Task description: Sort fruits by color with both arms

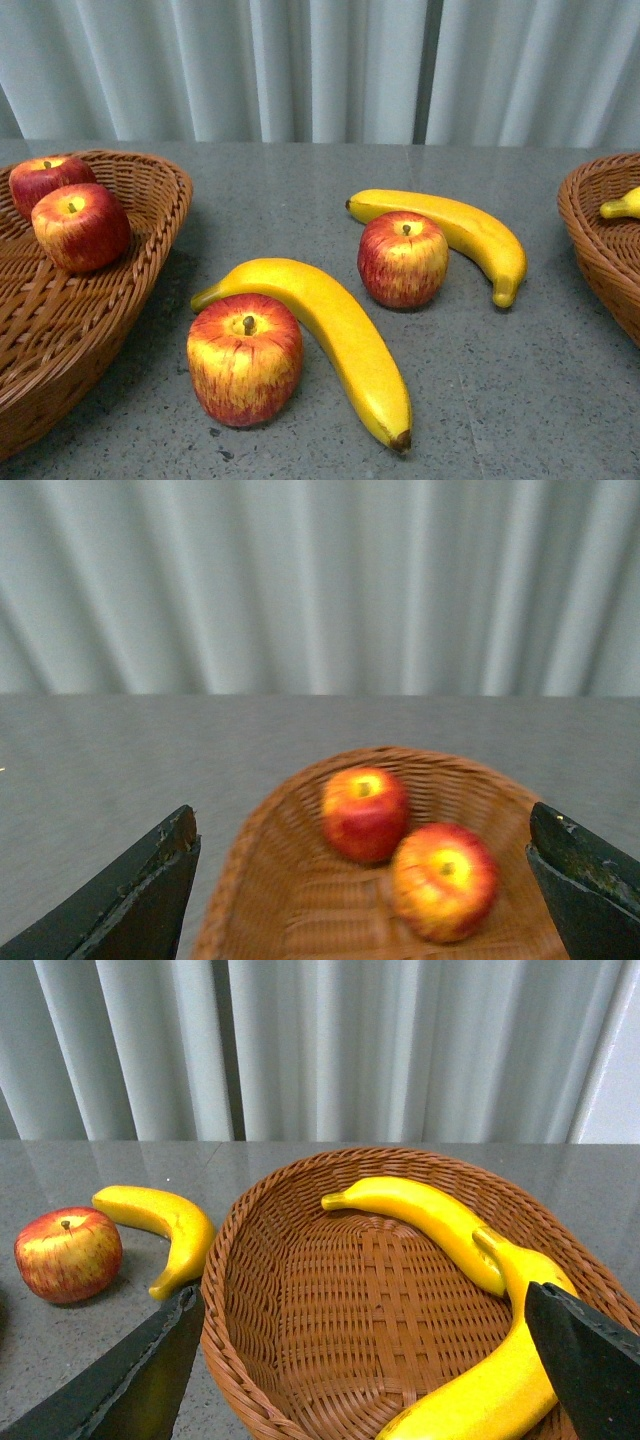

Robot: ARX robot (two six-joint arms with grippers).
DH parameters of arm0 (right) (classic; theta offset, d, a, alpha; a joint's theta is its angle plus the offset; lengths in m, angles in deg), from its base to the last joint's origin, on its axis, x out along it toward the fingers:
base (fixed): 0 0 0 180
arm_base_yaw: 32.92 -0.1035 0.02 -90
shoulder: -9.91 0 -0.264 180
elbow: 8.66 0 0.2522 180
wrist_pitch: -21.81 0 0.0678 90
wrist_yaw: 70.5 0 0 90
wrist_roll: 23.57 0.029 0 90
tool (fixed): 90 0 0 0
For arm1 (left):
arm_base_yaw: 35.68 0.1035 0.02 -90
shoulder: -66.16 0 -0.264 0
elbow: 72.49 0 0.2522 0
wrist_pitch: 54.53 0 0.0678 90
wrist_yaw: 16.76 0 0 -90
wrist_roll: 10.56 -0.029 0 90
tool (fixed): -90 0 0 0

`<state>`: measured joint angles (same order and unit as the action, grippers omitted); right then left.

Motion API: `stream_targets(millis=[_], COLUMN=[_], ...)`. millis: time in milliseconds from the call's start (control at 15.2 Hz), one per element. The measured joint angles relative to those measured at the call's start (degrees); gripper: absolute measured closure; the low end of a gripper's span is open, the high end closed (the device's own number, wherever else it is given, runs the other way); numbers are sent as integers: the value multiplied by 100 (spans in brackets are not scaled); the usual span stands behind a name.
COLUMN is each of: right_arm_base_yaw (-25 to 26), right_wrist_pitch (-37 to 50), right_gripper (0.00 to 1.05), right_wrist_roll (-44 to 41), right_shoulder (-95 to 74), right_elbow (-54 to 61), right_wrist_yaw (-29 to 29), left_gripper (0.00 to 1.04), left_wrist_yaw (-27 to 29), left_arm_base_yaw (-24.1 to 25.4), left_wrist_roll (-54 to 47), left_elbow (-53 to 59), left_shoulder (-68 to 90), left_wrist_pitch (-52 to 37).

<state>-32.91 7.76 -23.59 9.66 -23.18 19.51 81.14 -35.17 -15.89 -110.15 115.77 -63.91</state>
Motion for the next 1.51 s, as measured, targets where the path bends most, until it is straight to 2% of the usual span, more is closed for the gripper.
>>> stream_targets(millis=[131, 328, 459, 591, 722, 853, 1509], right_arm_base_yaw=[0, 0, 0, 0, 0, 0, 0], right_wrist_pitch=[0, 2, 2, 0, 2, 2, 2], right_gripper=[6, 6, 6, 6, 6, 6, 6], right_wrist_roll=[0, 0, 0, 0, 0, 0, 0], right_shoulder=[0, 0, 0, 0, 0, 0, 0], right_elbow=[0, 0, 0, 0, 0, 0, 0], right_wrist_yaw=[0, 0, 0, 0, 0, -2, -2], left_gripper=[7, 7, 7, 7, 7, 7, 7], left_wrist_yaw=[-1182, -2347, -2306, -2332, -2299, -2559, -2612], left_arm_base_yaw=[-514, -1578, -2031, -2114, -2120, -2122, -2282], left_wrist_roll=[-109, -420, -791, -1172, -1351, -1558, -2065], left_elbow=[-706, -1161, -1228, -1307, -1432, -1436, -1552], left_shoulder=[1056, 1880, 2459, 2935, 3303, 3574, 3923], left_wrist_pitch=[278, 776, 1130, 1176, 1189, 1154, 1475])
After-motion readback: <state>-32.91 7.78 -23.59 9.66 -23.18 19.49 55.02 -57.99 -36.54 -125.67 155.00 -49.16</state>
